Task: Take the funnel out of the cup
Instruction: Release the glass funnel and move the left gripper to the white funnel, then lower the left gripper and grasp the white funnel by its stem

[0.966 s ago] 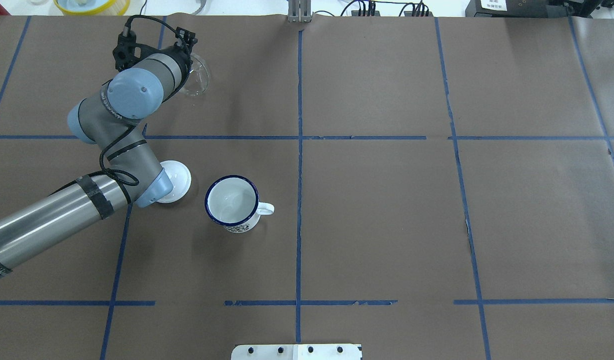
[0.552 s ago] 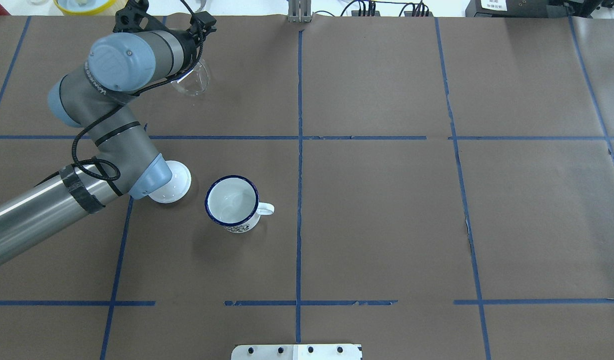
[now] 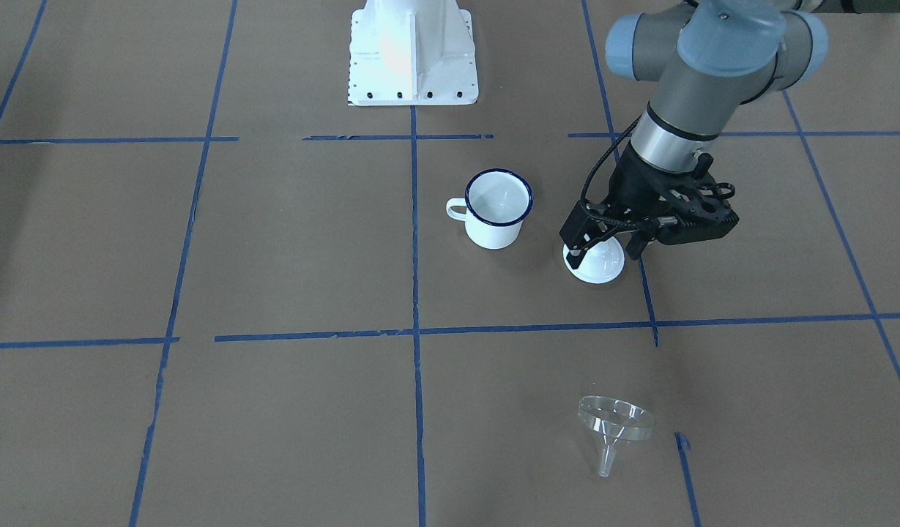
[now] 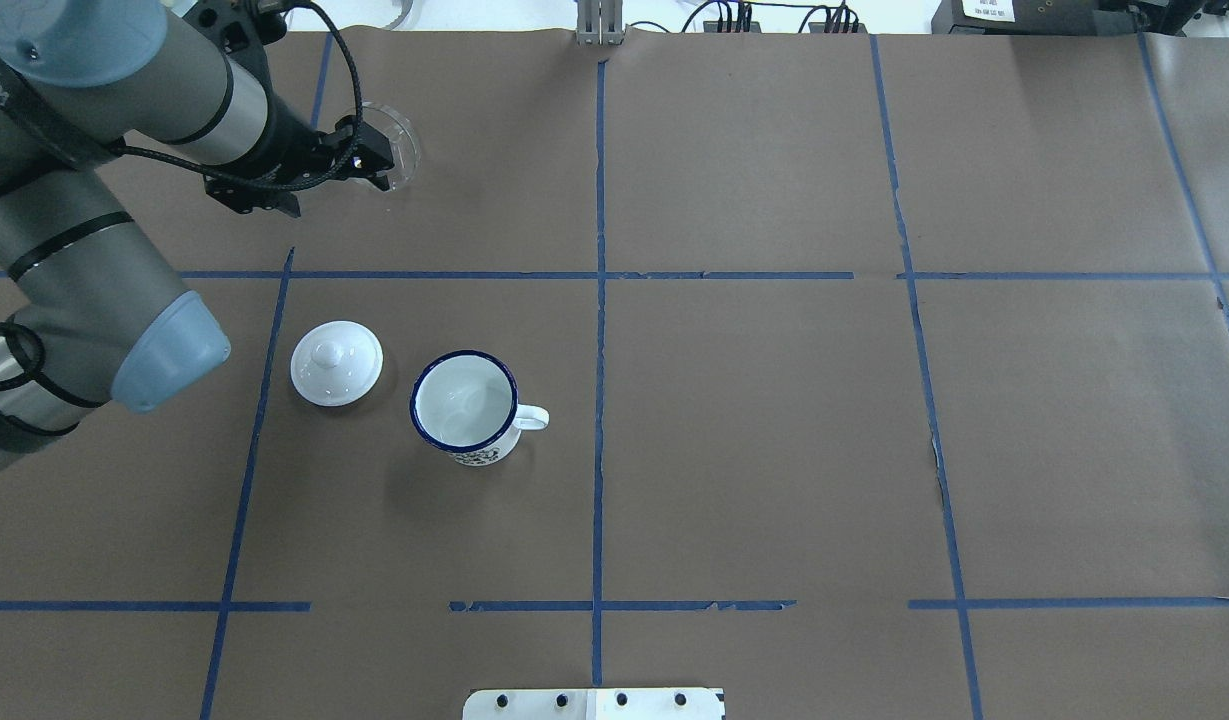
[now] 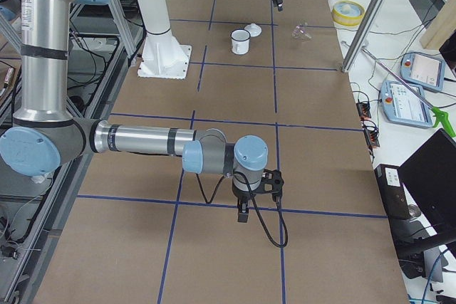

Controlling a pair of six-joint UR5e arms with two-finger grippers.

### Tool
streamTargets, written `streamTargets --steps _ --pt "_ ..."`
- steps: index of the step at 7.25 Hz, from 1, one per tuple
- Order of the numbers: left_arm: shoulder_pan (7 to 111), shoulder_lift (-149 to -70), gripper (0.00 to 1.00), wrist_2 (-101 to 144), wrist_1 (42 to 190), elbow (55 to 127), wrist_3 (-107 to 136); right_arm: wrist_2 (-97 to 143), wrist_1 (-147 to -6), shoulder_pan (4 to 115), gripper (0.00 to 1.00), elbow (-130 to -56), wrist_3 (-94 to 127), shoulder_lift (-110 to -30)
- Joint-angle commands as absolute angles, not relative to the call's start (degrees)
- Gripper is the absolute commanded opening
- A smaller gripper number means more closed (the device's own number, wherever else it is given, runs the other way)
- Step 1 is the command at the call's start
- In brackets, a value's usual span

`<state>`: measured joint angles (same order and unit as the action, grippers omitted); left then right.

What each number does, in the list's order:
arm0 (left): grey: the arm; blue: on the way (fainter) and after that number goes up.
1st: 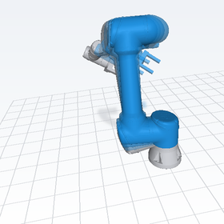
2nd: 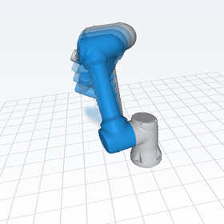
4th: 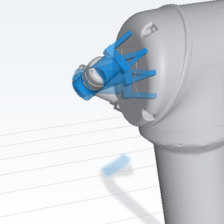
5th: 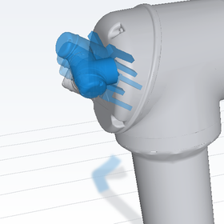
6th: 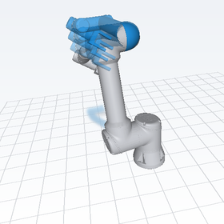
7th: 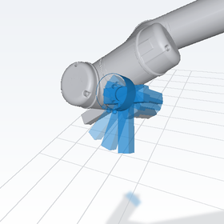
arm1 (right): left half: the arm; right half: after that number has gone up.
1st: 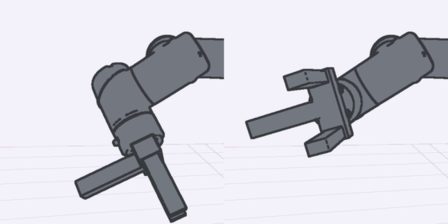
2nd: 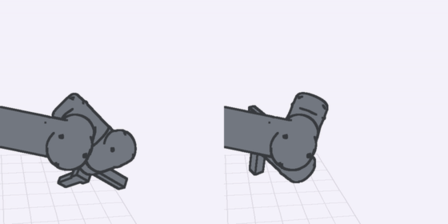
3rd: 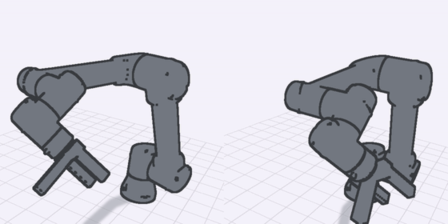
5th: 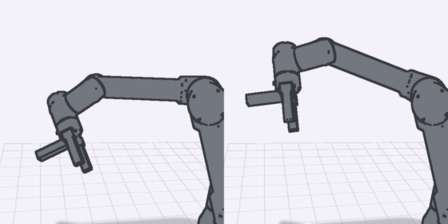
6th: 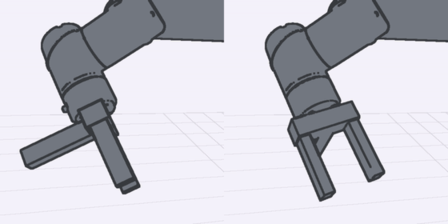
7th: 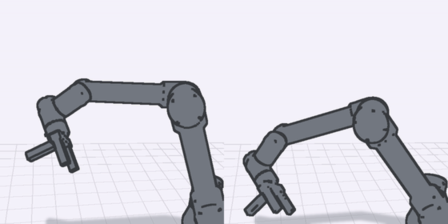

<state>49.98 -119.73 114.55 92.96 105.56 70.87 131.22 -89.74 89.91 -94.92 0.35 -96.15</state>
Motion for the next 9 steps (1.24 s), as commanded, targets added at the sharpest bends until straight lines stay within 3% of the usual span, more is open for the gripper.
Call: streamTargets --steps 1,4,9 --pt "46.0 -115.3 1.00 114.7 86.9 109.7 69.3 131.2 -89.7 89.9 1.00 -94.9 0.4 -96.2" --pt "42.5 -105.5 1.00 112.4 104.8 104.9 69.3 131.2 -89.7 89.9 1.00 -94.9 0.4 -96.2" --pt "38.6 -108.7 1.00 112.2 104.6 100.2 69.8 131.2 -89.7 89.9 1.00 -94.9 0.4 -96.2"
